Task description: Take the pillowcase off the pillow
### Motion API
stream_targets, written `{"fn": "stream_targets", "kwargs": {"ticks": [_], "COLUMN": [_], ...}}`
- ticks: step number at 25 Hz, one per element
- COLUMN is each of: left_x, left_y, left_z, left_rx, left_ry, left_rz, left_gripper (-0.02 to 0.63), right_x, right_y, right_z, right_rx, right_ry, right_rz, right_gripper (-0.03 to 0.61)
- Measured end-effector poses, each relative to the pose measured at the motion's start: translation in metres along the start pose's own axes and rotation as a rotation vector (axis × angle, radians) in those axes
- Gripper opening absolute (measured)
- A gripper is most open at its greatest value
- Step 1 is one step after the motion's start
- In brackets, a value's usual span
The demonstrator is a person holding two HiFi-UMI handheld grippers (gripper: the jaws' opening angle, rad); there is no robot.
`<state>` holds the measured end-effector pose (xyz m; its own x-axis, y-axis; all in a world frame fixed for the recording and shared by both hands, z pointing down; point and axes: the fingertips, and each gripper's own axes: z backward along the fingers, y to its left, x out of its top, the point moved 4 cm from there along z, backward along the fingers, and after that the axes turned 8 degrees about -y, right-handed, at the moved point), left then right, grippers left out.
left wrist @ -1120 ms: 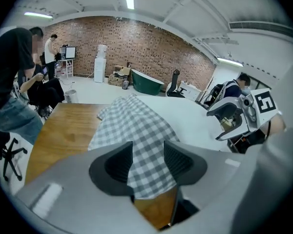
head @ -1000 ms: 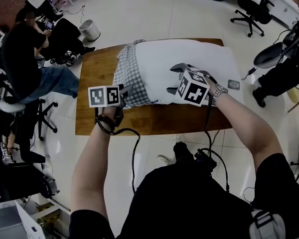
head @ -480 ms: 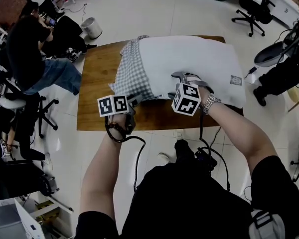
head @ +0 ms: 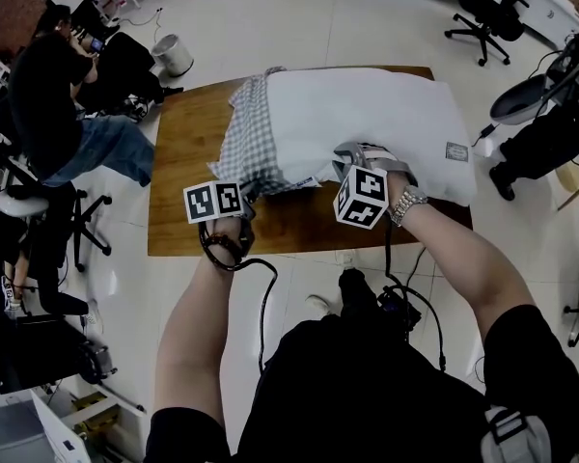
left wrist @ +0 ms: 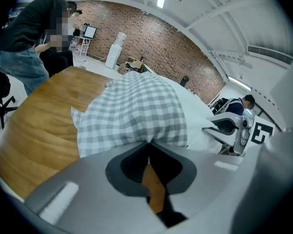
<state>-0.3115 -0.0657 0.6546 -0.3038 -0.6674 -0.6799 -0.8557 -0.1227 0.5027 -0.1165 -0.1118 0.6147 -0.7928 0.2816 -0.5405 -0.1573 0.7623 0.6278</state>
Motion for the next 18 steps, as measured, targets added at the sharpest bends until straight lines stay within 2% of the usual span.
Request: {"fn": "stream_targets", "kwargs": {"ticks": [3, 7, 10, 14, 18], "left_x": [0.011, 0.02, 0.027, 0.036, 0.036], "left_y": [0.008, 0.04, 0.051, 0.065, 0.08], "left_z": [0.012, 0.035, 0.045, 0.062, 0.074], "left_rx": [0.074, 0.16, 0.195, 0.256, 0.295], "left_ry": [-0.008, -0.027, -0.033, -0.029, -0.011], "left_rz": [-0.052, -0.015, -0.024, -0.041, -0.017], "left_gripper": [0.005, 0.005, 0.005, 0.005, 0.006], "right_x": [-0.005, -0.019, -0.035, -0.047, -0.053], "right_y": [-0.009, -0.024, -0.029, -0.026, -0.015], "right_z": [0.012, 0.029, 0.041, 0.059, 0.074], "right_rx": [-0.037, -0.055, -0.057, -0.051, -0.023], "right_ry": [0.009, 0.039, 0.061, 0.084, 0.098], "right_rz": [0.008, -0.026, -0.038, -0.049, -0.048], "right_gripper": [0.028, 0.025, 0.025, 0.025, 0.039]}}
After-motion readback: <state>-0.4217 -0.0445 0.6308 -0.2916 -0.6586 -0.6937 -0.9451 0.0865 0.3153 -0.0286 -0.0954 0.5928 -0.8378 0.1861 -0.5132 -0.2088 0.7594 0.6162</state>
